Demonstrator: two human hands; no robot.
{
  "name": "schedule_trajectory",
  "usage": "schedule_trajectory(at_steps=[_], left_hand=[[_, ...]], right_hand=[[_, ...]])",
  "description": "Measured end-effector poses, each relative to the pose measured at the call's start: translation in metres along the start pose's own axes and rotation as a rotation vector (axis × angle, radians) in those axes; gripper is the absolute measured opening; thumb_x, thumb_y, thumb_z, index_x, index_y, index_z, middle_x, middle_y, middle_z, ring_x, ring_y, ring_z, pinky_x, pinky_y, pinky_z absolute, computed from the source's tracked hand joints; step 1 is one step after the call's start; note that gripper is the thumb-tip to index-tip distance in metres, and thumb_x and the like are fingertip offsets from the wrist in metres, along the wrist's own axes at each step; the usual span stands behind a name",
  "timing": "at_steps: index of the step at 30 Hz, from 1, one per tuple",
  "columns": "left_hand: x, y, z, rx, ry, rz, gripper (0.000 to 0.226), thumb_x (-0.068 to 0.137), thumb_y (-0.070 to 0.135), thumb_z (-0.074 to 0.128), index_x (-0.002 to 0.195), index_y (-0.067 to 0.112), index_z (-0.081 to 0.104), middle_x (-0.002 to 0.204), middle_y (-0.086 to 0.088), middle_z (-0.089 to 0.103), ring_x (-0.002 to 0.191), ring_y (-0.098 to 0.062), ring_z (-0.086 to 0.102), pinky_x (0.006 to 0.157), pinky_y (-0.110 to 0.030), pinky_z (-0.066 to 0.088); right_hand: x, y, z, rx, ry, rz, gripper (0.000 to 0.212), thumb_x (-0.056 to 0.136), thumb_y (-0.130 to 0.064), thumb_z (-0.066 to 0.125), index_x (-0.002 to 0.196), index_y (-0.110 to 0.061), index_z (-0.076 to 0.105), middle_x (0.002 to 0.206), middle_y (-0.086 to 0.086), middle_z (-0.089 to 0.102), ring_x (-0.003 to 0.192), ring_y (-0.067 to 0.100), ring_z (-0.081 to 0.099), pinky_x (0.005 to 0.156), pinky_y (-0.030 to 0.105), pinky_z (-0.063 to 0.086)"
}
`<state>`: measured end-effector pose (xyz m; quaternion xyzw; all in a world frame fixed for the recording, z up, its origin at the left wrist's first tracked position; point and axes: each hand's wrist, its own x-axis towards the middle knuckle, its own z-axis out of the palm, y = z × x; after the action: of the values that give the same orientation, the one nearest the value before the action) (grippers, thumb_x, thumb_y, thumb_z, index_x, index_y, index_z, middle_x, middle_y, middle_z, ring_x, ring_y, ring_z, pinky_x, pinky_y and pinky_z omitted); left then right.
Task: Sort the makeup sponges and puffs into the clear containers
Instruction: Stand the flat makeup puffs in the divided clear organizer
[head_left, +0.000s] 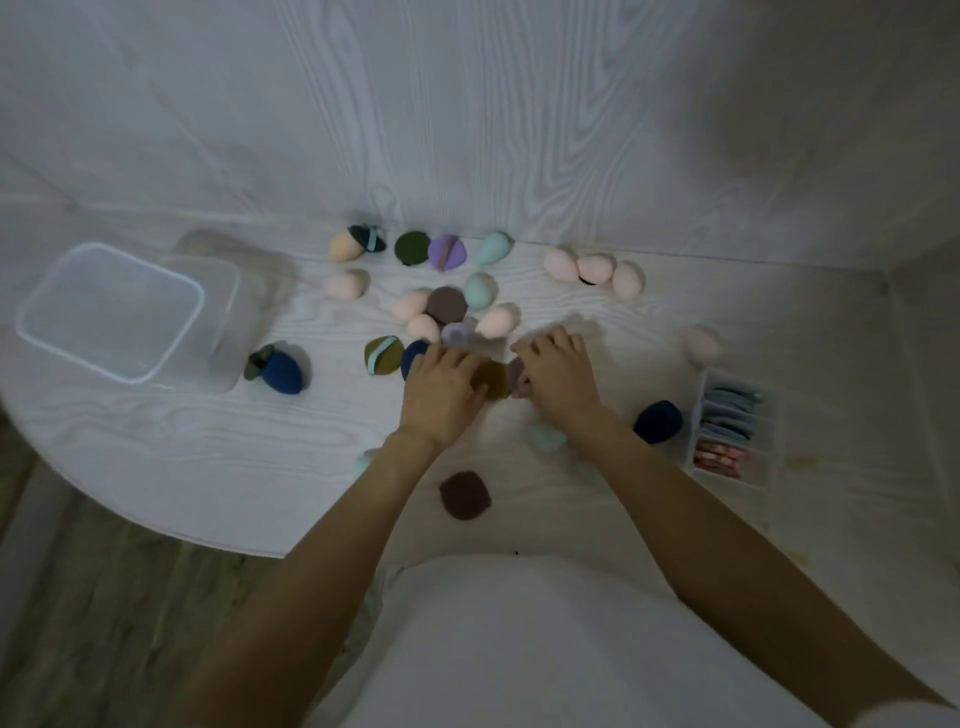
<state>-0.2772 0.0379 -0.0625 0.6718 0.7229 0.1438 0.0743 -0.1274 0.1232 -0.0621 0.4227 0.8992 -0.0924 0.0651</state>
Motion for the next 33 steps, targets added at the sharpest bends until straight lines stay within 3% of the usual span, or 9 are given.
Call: schedule_trajectory(at_steps=[3,5,9,14,19,22,25,29,33], left_hand=[[0.022,-0.003,0.0,-0.056,0.055,-0.008,0.03,0.073,0.019,0.071,0.102,0.013,0.068,0.099,-0.01,0.068,0.089,-0.035,0.058,0.071,-0.039,0.044],[0.037,-0.014,-0.005,-0.053,0.102,-0.105,0.033,0.077,0.02,0.066,0.109,0.014,0.065,0.105,-0.01,0.066,0.095,-0.034,0.055,0.074,-0.038,0.042],[0.071,-0.044,-0.01,0.076,-0.059,-0.303,0.044,0.088,0.031,0.055,0.129,0.016,0.051,0.129,-0.009,0.052,0.117,-0.031,0.04,0.09,-0.038,0.033],[0.091,-0.059,-0.005,0.216,-0.174,-0.248,0.037,0.088,0.034,0.055,0.118,0.013,0.057,0.127,-0.009,0.052,0.115,-0.028,0.04,0.091,-0.036,0.032],[0.078,-0.043,-0.024,-0.004,0.114,-0.214,0.015,0.086,0.025,0.058,0.095,0.015,0.064,0.098,-0.008,0.065,0.093,-0.028,0.051,0.077,-0.035,0.036],[0.054,-0.012,-0.045,-0.15,0.244,-0.124,0.008,0.085,0.023,0.062,0.09,0.017,0.063,0.085,-0.003,0.066,0.083,-0.025,0.053,0.07,-0.032,0.037],[0.024,0.041,-0.047,-0.3,0.256,0.055,0.007,0.084,0.021,0.065,0.088,0.015,0.064,0.081,-0.001,0.066,0.075,-0.019,0.056,0.065,-0.032,0.043],[-0.013,0.129,-0.021,-0.447,0.122,0.285,0.015,0.085,0.028,0.057,0.09,0.017,0.067,0.081,0.003,0.065,0.072,-0.012,0.056,0.062,-0.023,0.043],[-0.032,0.199,0.013,-0.414,0.023,0.452,0.019,0.084,0.029,0.055,0.091,0.017,0.067,0.083,0.001,0.065,0.072,-0.015,0.058,0.062,-0.022,0.044]], right_hand=[[-0.002,0.009,0.002,0.063,0.186,0.011,0.019,0.069,-0.027,0.073,0.081,-0.015,0.065,0.081,0.004,0.06,0.083,0.027,0.05,0.071,0.032,0.025],[-0.007,0.014,-0.001,0.241,0.312,0.074,0.014,0.07,-0.028,0.069,0.072,-0.015,0.064,0.07,0.002,0.058,0.075,0.024,0.049,0.066,0.03,0.025],[-0.015,0.016,-0.01,0.5,0.349,0.175,0.009,0.08,-0.019,0.067,0.086,-0.013,0.063,0.082,0.003,0.063,0.082,0.023,0.052,0.069,0.032,0.035],[-0.027,0.009,-0.017,0.596,0.299,0.168,0.01,0.085,-0.016,0.063,0.094,-0.014,0.062,0.087,0.0,0.06,0.08,0.014,0.051,0.069,0.022,0.034],[-0.055,0.014,-0.027,0.628,0.354,0.204,0.011,0.084,-0.011,0.064,0.095,-0.011,0.063,0.088,0.002,0.063,0.079,0.016,0.055,0.068,0.024,0.037],[-0.085,0.027,-0.035,0.622,0.392,0.239,0.015,0.083,-0.008,0.065,0.098,-0.009,0.064,0.09,0.005,0.066,0.078,0.017,0.057,0.068,0.024,0.038],[-0.129,0.046,-0.04,0.586,0.473,0.349,0.013,0.085,-0.012,0.066,0.098,-0.009,0.064,0.084,0.002,0.065,0.072,0.015,0.055,0.064,0.017,0.037],[-0.196,0.077,-0.038,0.599,0.559,0.573,0.015,0.085,-0.021,0.067,0.096,-0.012,0.065,0.081,0.001,0.065,0.071,0.017,0.057,0.063,0.025,0.042],[-0.247,0.1,-0.036,0.71,0.632,0.711,0.011,0.084,-0.012,0.066,0.095,-0.011,0.065,0.081,-0.006,0.062,0.069,0.012,0.058,0.061,0.006,0.039]])
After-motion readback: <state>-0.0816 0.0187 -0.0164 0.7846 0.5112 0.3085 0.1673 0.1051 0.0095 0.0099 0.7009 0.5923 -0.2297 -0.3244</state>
